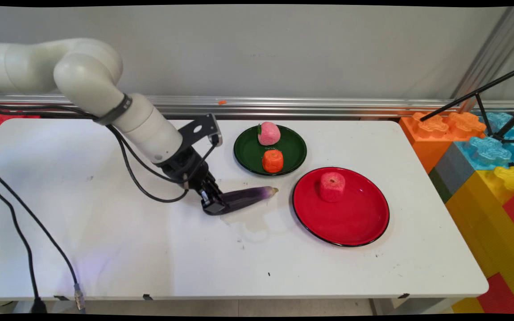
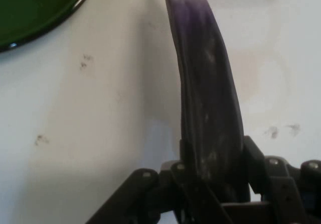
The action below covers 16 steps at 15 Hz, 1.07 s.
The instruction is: Place the picked object on the table
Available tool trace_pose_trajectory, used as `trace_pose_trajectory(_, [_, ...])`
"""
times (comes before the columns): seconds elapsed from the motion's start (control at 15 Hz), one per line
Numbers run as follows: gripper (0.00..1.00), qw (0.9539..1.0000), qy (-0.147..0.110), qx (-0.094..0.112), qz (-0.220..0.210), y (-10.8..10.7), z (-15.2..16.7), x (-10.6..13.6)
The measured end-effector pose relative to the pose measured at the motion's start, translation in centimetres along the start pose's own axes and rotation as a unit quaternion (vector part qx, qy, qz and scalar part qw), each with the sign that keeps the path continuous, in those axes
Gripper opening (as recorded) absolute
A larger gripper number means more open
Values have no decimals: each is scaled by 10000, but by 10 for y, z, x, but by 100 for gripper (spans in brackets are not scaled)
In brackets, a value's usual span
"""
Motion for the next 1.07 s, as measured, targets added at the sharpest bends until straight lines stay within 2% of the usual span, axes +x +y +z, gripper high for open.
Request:
trace_pose_trajectory(0.4, [0,10000,4,-47,-33,0,14,-6])
trace_pose_trajectory(1.07, [0,10000,63,-11,14,-4,24,-11])
